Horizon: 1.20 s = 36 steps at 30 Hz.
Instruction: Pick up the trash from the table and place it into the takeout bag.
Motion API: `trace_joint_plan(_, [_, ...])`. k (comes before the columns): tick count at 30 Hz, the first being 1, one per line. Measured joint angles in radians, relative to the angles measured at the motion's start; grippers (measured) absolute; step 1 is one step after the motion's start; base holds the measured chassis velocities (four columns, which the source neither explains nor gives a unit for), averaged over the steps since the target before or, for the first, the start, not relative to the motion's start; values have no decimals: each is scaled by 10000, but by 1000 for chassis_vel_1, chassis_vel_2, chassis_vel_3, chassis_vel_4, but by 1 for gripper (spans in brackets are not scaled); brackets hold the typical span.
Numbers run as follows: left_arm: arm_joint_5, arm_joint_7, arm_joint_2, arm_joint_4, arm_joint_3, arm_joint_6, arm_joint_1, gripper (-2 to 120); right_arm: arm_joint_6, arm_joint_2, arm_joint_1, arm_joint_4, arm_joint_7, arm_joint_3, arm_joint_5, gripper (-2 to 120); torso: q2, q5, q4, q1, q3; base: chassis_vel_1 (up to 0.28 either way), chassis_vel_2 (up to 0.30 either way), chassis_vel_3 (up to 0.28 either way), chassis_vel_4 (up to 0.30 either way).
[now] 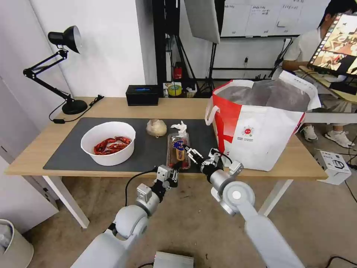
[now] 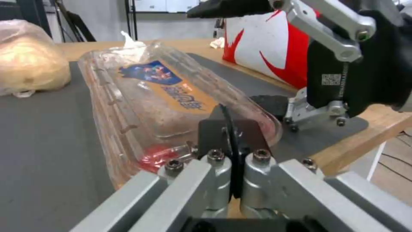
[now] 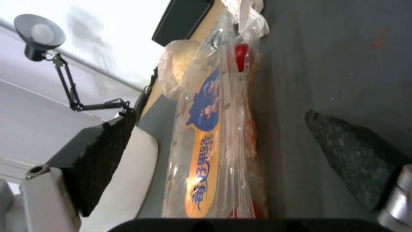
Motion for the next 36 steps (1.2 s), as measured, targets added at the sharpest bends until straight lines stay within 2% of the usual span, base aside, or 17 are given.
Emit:
trace_joint_plan(6, [-25, 1, 12, -50, -59, -1, 59, 0, -6, 113, 116, -167, 9, -99, -179, 96, 0, -1, -2, 0, 0, 0, 0, 0, 0])
trace_joint_plan(9, [-40, 0, 10, -53, -105, -2, 78, 0, -50, 180, 204, -323, 42, -188, -254, 82, -1, 0, -4, 1, 2, 0, 0, 0, 0])
trace_joint_plan(10, [-40, 0, 10, -53, -105, -2, 78, 0, -50, 180, 204, -323, 42, -188, -254, 82, -1, 0, -4, 1, 2, 0, 0, 0, 0])
trace_joint_plan(12, [-52, -5, 13, -58, -122, -7, 83, 0, -107, 222, 257, -420, 74, -261, -338, 72, -3, 1, -2, 2, 3, 0, 0, 0, 0])
trace_joint_plan(14, [-54, -9, 12, -59, -125, -11, 85, 0, -121, 235, 267, -448, 77, -286, -361, 69, -2, 1, -2, 2, 3, 0, 0, 0, 0])
trace_joint_plan(17, [-58, -14, -5, -63, -139, -17, 99, 0, -167, 311, 301, -554, 80, -376, -401, 52, -4, 3, 5, 4, 4, 0, 0, 0, 0])
trace_joint_plan(20, [-58, -14, -15, -63, -139, -22, 107, 0, -177, 340, 313, -598, 79, -398, -404, 47, -4, 3, 5, 3, 4, 0, 0, 0, 0])
trace_joint_plan(21, [-58, -15, -32, -63, -141, -27, 125, 0, -198, 384, 339, -666, 78, -420, -403, 39, -4, 3, 5, 4, 4, 0, 0, 0, 0])
trace_joint_plan(23, [-61, -15, -42, -64, -141, -28, 134, 0, -207, 409, 358, -704, 79, -435, -404, 36, -4, 3, 6, 4, 5, 0, 0, 0, 0])
trace_joint_plan(25, [-72, -16, -69, -86, -137, -28, 166, 0, -224, 453, 374, -738, 72, -457, -398, 24, -5, 6, 10, 4, 5, 0, 0, 0, 0])
trace_joint_plan(26, [-72, -16, -69, -86, -137, -28, 166, 0, -224, 453, 374, -738, 72, -457, -398, 24, -5, 6, 10, 4, 5, 0, 0, 0, 0])
trace_joint_plan(29, [-77, -13, -135, -90, -124, -28, 213, 0, -227, 454, 384, -740, 61, -456, -386, 10, -5, 6, 9, 4, 5, 0, 0, 0, 0])
trace_joint_plan(30, [-77, -13, -135, -90, -124, -28, 213, 0, -227, 454, 384, -740, 61, -456, -386, 10, -5, 6, 9, 4, 5, 0, 0, 0, 0])
trace_joint_plan(32, [-77, -10, -158, -93, -110, -28, 238, 0, -227, 445, 387, -728, 50, -453, -380, 2, -5, 5, 6, 4, 5, 0, 0, 0, 0])
trace_joint_plan(36, [-78, -11, -166, -134, -97, -23, 254, 0, -224, 446, 384, -696, 52, -449, -382, 0, -5, 3, 4, 4, 5, 0, 0, 0, 0])
